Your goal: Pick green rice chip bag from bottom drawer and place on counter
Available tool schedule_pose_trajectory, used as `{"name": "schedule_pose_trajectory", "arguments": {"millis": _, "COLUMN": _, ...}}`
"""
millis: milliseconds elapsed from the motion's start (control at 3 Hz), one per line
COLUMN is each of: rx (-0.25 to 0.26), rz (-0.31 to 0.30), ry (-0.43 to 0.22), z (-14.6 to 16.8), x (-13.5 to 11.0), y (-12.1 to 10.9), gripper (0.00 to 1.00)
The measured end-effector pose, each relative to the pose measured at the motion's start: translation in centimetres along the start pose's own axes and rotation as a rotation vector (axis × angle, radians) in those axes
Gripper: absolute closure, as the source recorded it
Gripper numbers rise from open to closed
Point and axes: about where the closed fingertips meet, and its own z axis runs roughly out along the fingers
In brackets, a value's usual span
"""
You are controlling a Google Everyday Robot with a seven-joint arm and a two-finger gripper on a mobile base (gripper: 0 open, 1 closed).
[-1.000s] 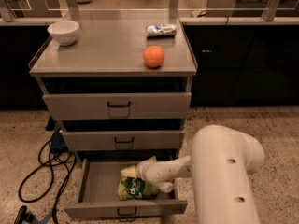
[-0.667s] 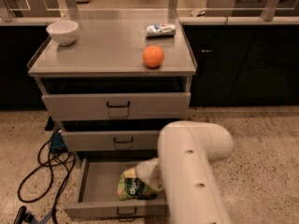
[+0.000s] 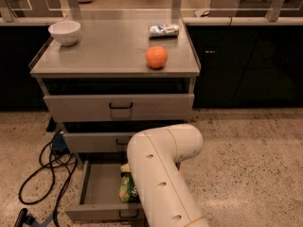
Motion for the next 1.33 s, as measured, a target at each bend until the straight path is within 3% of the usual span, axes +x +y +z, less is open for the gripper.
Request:
{"name": "schedule_pose_trajectory", "arguments": {"millis": 333, "rx": -0.008, "rz": 0.035, "ry": 0.048, "z": -0.7, "x": 0.9, "y": -0.3, "gripper": 0.0}}
{"name": "schedule_pose_trajectory", "arguments": {"millis": 667, "rx": 0.037, "rz": 0.03, "ry": 0.117, "z": -3.8, "x": -0.4, "y": -0.4, "gripper": 0.0}}
{"name": "schedule_pose_trajectory", "arguments": {"millis": 1000, "rx": 0.1, "rz": 0.004, "ry": 0.178, "z": -5.0, "x": 1.3, "y": -1.3, "gripper": 0.0}}
{"name": "schedule_pose_trajectory", "arguments": {"millis": 1333, "rx": 0.1, "rz": 0.004, "ry": 0.178, "z": -5.0, "x": 1.3, "y": -1.3, "gripper": 0.0}}
